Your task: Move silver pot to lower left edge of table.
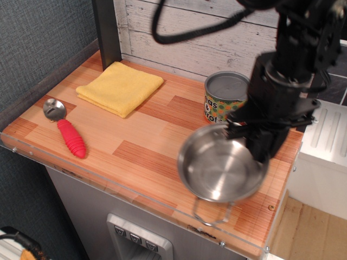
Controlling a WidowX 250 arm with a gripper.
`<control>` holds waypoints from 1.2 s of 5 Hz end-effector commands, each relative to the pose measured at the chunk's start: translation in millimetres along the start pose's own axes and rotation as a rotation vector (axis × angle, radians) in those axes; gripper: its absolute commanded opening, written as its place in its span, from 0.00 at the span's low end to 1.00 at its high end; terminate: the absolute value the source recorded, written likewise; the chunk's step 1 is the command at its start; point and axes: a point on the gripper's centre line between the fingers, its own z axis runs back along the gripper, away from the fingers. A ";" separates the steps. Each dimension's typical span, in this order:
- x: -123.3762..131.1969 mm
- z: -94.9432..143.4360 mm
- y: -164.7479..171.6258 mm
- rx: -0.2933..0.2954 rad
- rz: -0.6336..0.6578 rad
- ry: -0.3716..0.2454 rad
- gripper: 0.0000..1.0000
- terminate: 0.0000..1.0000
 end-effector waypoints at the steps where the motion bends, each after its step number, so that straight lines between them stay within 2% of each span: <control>1: 20.7 2.2 -28.3 0.000 0.003 -0.013 0.00 0.00; 2: 21.2 -3.5 -33.6 0.012 -0.002 -0.012 0.00 0.00; 3: 19.7 -8.9 -38.1 -0.016 -0.025 0.023 0.00 0.00; 4: 21.3 -12.2 -36.8 -0.043 -0.024 0.058 1.00 0.00; 6: 24.5 -10.8 -37.3 -0.075 -0.100 0.056 1.00 0.00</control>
